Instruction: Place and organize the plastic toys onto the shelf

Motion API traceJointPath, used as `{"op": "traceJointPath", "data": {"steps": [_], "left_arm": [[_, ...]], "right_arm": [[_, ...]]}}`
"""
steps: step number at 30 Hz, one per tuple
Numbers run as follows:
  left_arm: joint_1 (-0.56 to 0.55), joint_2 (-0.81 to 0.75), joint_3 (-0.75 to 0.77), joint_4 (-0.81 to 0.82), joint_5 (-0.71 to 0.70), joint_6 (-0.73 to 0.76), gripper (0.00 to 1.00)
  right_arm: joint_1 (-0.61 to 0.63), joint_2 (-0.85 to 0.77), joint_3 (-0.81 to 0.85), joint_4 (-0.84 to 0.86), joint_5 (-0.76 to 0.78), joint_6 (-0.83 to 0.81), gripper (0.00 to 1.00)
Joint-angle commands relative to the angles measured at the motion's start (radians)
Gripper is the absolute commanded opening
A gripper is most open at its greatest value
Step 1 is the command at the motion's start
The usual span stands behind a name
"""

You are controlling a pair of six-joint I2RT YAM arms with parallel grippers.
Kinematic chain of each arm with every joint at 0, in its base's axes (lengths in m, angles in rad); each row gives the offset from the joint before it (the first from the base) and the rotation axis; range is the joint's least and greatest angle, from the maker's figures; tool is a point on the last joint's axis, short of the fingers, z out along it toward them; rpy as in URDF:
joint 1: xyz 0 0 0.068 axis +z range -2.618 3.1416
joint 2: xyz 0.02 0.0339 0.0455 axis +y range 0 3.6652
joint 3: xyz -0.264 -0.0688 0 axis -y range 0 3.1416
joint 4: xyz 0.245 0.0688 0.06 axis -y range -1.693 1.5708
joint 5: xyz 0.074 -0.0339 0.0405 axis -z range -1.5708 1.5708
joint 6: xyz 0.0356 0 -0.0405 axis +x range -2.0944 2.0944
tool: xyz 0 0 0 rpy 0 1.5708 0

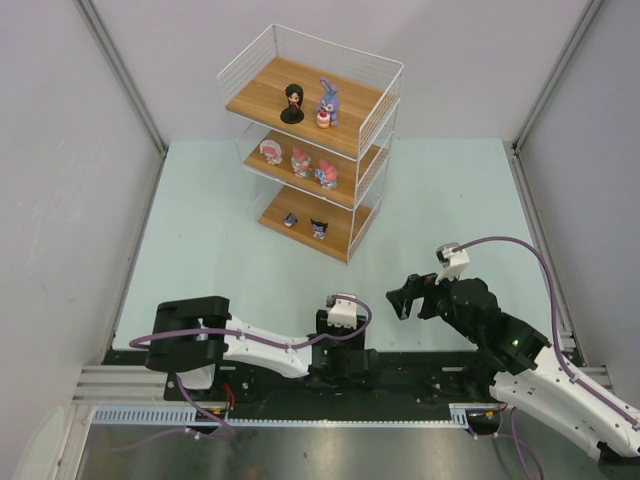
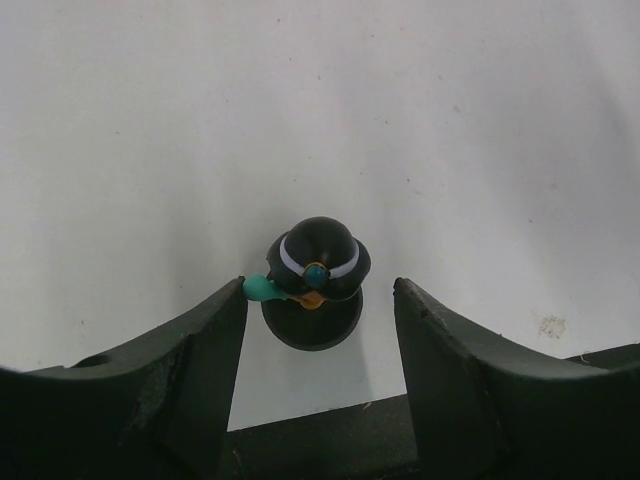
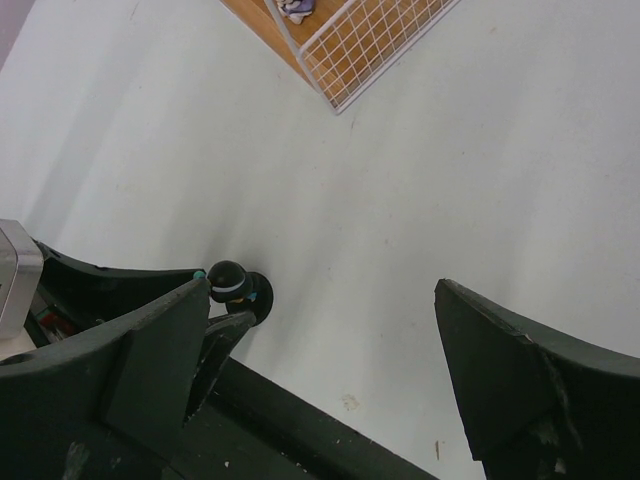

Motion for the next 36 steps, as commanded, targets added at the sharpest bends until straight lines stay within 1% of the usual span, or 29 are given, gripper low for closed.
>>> {"op": "traceJointPath", "data": {"steps": [1, 3, 4, 7, 11, 13, 21, 24, 26, 29, 31, 34, 36], "left_arm": [[-0.009, 0.003, 0.008, -0.001, -0.051, -0.041, 0.61], [-0.007, 0.003, 0.007, 0.004, -0.050, -0.038, 0.58], [-0.007, 0.001, 0.005, 0.010, -0.045, -0.028, 0.53], [-0.007, -0.010, -0.008, 0.039, -0.045, -0.005, 0.47], [-0.007, -0.023, -0.021, 0.055, -0.047, 0.003, 0.46], [-0.007, -0.028, -0.024, 0.056, -0.045, 0.008, 0.43], [-0.012, -0.066, -0.051, 0.124, -0.042, 0.070, 0.37], [-0.012, -0.082, -0.070, 0.153, -0.036, 0.087, 0.34], [-0.015, -0.092, -0.085, 0.174, -0.027, 0.124, 0.30], [-0.017, -0.125, -0.113, 0.228, -0.018, 0.185, 0.24], [-0.018, -0.154, -0.149, 0.294, -0.008, 0.219, 0.21], [-0.017, -0.191, -0.208, 0.432, 0.021, 0.348, 0.19], [-0.017, -0.203, -0.241, 0.517, 0.051, 0.403, 0.17]], "right_arm": [[-0.005, 0.001, 0.035, 0.027, -0.006, -0.003, 1.00], [-0.005, 0.003, 0.035, 0.027, -0.006, -0.001, 1.00], [-0.005, 0.001, 0.033, 0.026, -0.006, -0.001, 1.00], [-0.004, 0.001, 0.035, 0.026, -0.006, -0.001, 1.00], [-0.005, 0.001, 0.035, 0.024, -0.006, -0.001, 1.00], [-0.005, 0.003, 0.035, 0.026, -0.006, -0.001, 1.00], [-0.007, 0.003, 0.035, 0.024, -0.006, 0.000, 1.00], [-0.005, 0.006, 0.035, 0.024, -0.006, 0.000, 1.00], [-0.007, 0.006, 0.033, 0.024, -0.007, -0.001, 1.00], [-0.007, 0.006, 0.033, 0.024, -0.006, -0.001, 1.00], [-0.007, 0.006, 0.033, 0.024, -0.006, -0.001, 0.99], [-0.007, 0.009, 0.033, 0.027, -0.006, -0.001, 1.00], [-0.007, 0.014, 0.033, 0.027, -0.007, -0.001, 1.00]]}}
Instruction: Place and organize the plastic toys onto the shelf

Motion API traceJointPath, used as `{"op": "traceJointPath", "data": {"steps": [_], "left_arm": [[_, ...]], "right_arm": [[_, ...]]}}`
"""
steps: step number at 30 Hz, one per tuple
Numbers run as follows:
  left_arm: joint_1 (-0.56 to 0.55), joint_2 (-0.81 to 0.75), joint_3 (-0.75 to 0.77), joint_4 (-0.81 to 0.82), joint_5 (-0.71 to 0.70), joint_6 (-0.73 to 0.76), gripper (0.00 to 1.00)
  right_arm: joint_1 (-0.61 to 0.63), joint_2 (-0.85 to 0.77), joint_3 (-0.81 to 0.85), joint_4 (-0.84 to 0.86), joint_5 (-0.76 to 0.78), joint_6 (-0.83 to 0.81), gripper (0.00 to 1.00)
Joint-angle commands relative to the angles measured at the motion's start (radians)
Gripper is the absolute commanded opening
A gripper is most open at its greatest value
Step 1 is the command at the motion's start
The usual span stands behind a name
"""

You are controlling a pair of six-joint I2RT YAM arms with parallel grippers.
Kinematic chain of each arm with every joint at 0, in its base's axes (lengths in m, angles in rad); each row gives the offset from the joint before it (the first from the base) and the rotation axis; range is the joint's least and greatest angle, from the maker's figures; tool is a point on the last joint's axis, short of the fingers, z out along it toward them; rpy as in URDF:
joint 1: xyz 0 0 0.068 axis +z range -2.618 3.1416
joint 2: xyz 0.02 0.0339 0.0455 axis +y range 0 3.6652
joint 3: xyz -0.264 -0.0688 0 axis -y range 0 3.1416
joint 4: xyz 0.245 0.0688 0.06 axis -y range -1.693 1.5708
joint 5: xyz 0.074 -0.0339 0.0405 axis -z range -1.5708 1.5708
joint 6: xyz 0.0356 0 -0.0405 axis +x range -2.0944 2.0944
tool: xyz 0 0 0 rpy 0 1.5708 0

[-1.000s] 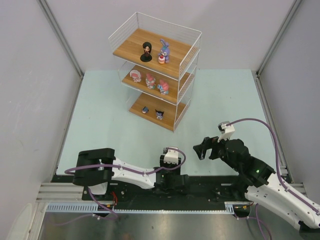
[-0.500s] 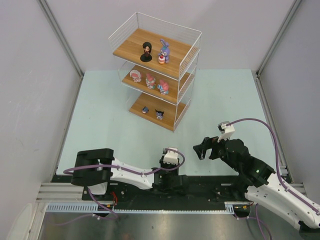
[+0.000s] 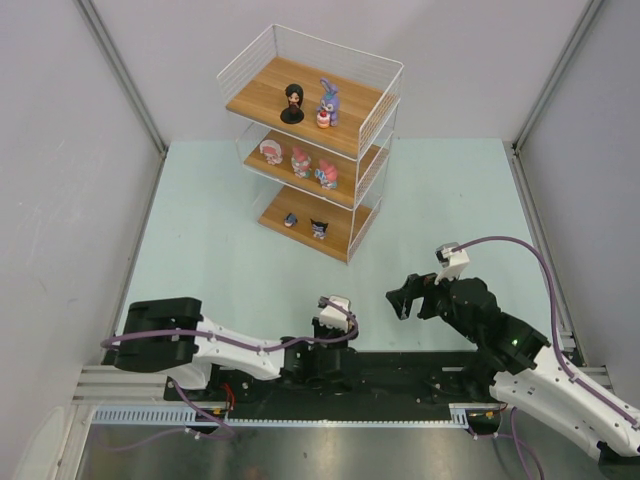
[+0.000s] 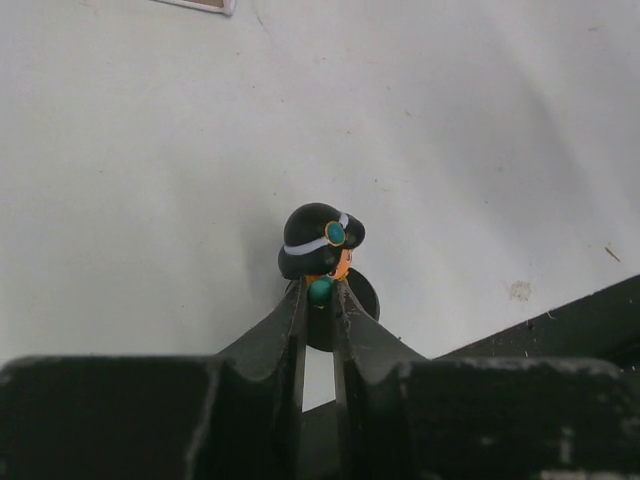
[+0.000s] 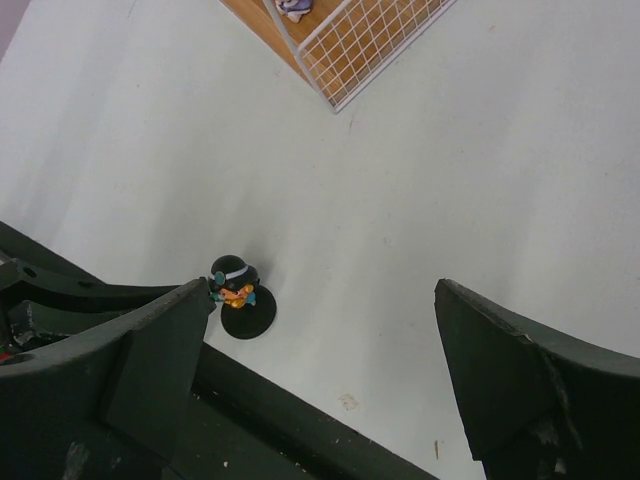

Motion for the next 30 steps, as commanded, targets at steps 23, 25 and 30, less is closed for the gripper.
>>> {"op": "traceJointPath", "data": {"steps": [23, 25, 30], "left_arm": [[0.008, -0.047, -0.107, 0.007, -0.004, 0.010, 0.55], [0.008, -0.063, -0.119, -0.025, -0.004, -0.039, 0.55], [-0.007, -0.130, -0.141, -0.114, -0.022, -0.128, 0.54]], "right_arm": [[-0.005, 0.042, 0.018, 0.059, -0.039, 0.006, 1.00], [-0.007, 0.045, 0.010, 0.059, -0.044, 0.013, 1.00], [-0.007, 0.084, -0.025, 0.062, -0.067, 0.074, 0.94]]}}
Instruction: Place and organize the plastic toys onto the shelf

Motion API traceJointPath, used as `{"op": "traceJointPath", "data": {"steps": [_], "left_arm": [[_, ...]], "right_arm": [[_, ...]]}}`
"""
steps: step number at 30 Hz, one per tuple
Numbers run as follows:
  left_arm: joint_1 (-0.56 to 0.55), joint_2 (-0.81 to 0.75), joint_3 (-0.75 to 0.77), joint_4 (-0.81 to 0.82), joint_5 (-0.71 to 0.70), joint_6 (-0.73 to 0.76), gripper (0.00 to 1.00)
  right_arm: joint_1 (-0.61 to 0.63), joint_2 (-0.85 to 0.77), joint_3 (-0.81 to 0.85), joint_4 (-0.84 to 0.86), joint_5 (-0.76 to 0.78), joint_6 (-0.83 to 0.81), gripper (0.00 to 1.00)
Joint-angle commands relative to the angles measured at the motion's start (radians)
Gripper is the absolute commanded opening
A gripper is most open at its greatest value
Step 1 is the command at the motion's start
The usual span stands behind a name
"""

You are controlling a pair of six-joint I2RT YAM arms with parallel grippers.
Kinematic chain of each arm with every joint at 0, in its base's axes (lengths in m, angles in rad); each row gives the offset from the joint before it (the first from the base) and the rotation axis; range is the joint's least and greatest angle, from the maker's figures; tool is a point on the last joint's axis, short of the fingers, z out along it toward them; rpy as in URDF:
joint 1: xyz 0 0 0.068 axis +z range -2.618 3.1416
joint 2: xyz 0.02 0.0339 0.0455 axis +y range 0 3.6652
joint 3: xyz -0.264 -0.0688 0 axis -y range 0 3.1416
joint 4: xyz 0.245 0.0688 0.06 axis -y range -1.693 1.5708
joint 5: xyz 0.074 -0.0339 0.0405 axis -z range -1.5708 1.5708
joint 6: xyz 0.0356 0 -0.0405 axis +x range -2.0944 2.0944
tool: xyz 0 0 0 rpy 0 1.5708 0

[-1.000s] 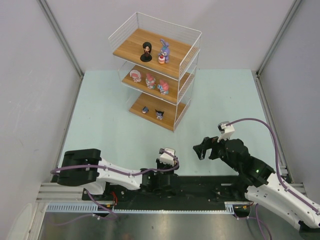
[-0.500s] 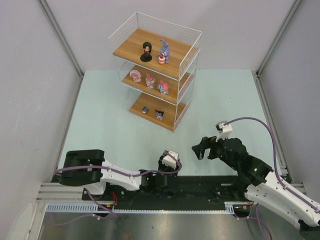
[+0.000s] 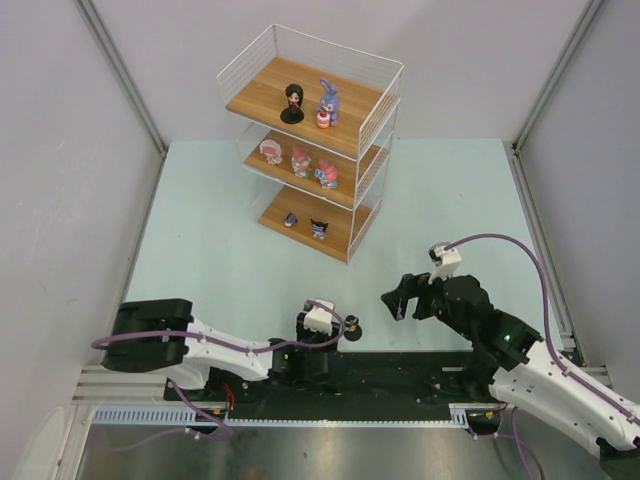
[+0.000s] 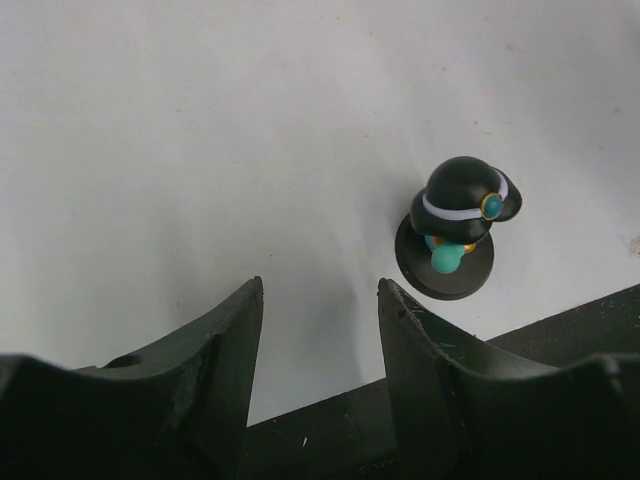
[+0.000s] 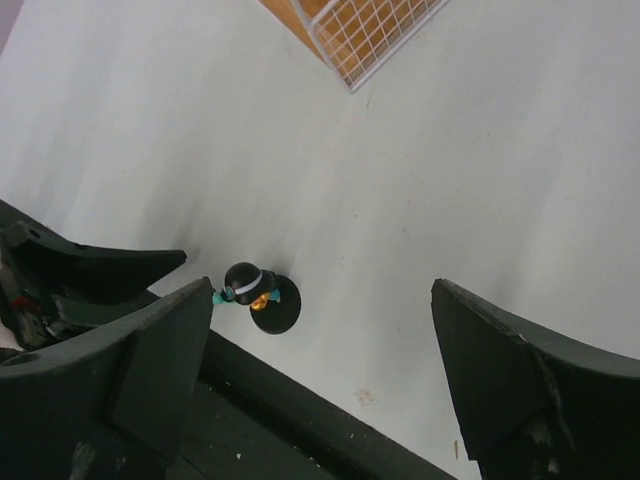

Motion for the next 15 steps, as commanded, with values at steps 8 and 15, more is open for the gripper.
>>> {"op": "traceJointPath", "data": {"steps": [8, 15], "left_arm": [[-0.012, -0.149, -0.019, -0.246, -0.070, -0.248, 0.52], [-0.021, -0.155, -0.013, -0.254, -0.069, -0.254, 0.51]], "right_arm": [[-0.013, 0.192, -0.127, 0.143, -0.114, 0.209, 0.04], [-0.014, 0.350, -0.159, 0.289, -0.214, 0.213, 0.00]]}}
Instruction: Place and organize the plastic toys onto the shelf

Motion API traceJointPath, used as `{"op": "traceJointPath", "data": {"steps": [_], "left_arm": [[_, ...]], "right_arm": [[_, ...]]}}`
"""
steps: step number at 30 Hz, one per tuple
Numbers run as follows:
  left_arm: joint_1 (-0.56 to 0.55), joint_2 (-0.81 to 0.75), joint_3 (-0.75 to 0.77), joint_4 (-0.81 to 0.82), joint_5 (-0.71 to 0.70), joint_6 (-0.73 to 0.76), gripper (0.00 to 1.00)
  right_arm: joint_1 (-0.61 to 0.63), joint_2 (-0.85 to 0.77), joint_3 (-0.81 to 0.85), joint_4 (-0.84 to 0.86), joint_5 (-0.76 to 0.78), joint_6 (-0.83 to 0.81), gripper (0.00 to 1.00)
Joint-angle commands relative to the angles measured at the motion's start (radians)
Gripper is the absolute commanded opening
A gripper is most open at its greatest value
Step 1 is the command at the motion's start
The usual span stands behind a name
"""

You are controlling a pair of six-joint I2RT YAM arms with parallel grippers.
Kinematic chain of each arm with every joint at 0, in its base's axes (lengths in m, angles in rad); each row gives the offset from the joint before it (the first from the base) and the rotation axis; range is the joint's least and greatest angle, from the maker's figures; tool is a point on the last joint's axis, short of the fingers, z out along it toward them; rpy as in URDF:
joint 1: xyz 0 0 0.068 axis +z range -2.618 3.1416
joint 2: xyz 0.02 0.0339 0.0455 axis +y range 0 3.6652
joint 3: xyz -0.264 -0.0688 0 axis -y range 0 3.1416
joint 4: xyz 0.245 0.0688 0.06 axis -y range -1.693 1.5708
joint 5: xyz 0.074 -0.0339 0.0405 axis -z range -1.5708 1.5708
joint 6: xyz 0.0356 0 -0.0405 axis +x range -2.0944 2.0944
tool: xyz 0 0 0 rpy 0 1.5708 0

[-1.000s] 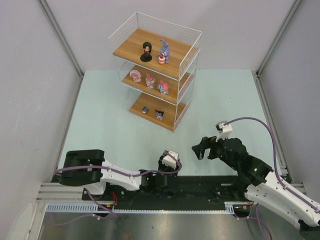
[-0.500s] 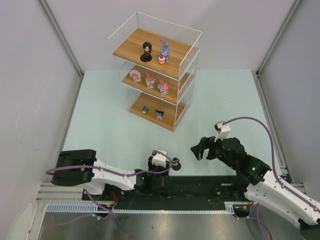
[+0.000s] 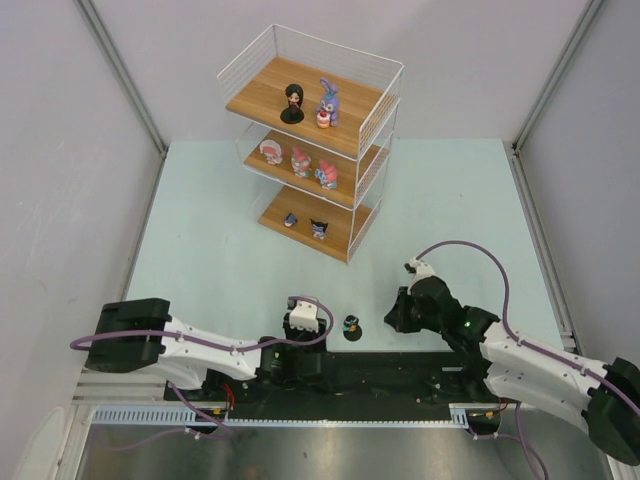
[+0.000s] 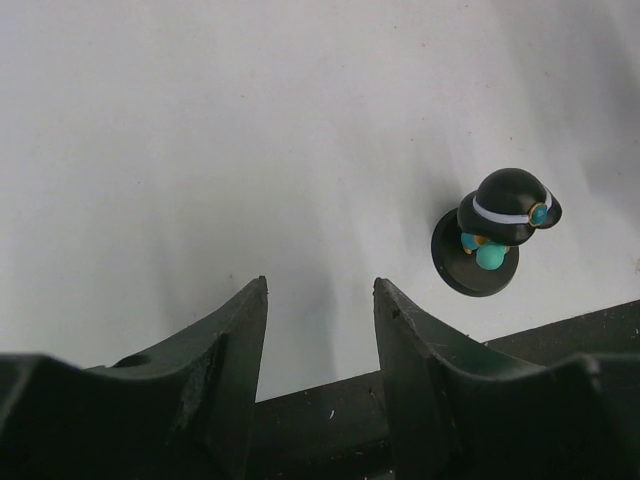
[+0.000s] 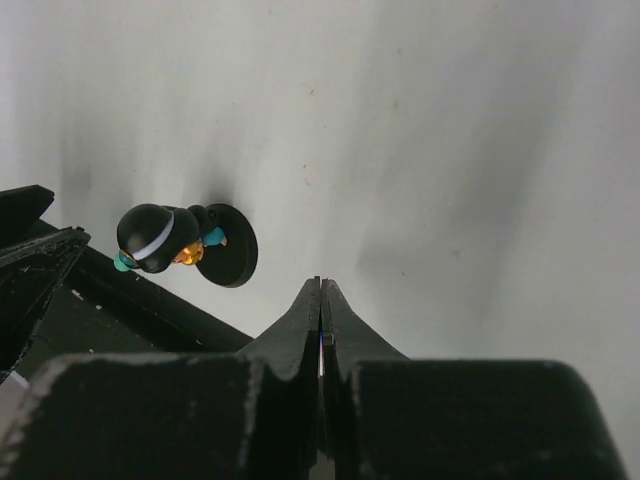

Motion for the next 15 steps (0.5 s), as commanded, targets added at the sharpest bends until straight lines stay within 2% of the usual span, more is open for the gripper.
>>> {"op": "traceJointPath", "data": {"steps": [1, 10, 15], "left_arm": [[-0.010, -0.020, 0.002, -0.024, -0.040, -0.049, 0.51], [-0.017, -0.023, 0.014, -0.030, -0.043, -0.049, 0.51], [-0.021, -0.042, 0.019, -0.045, -0.052, -0.072, 0.51]], "right_arm": [[-0.003, 0.068, -0.011, 0.151, -0.098, 0.026, 0.00], [-0.002, 0.205, -0.054, 0.240, -0.166, 0.054, 0.00], [0.008, 0.297, -0.068, 0.358, -0.175, 0.069, 0.00]]}}
